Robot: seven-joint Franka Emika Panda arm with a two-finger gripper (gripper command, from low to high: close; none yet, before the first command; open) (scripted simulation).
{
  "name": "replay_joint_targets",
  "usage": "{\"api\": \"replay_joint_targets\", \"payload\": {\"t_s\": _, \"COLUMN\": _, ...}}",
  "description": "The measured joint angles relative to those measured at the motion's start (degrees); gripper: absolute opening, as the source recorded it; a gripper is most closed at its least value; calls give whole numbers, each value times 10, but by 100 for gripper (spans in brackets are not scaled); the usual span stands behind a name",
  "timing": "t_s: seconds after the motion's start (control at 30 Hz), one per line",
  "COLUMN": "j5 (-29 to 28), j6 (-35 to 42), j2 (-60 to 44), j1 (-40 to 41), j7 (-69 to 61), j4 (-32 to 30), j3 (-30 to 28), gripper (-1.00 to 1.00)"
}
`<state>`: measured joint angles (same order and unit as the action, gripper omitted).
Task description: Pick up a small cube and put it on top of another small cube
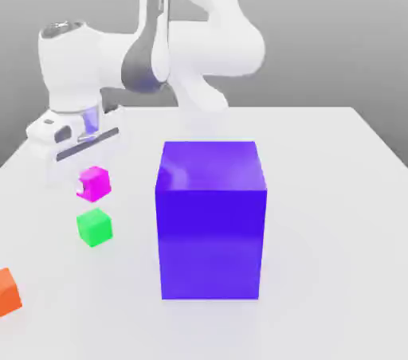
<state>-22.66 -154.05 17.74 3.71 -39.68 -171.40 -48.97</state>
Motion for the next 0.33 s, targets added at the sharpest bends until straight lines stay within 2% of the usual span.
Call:
{"api": "replay_joint_targets", "payload": {"t_s": 0.2, "j5": 118, "j6": -77, "j2": -82, "j1": -113, "j7": -79, "j4": -2, "j3": -78, "gripper": -100}}
{"api": "replay_joint_targets", "payload": {"t_s": 0.33, "j5": 190, "j6": -136, "j2": -140, "j1": -159, "j7": -127, "j4": -4, "j3": -106, "gripper": -100}}
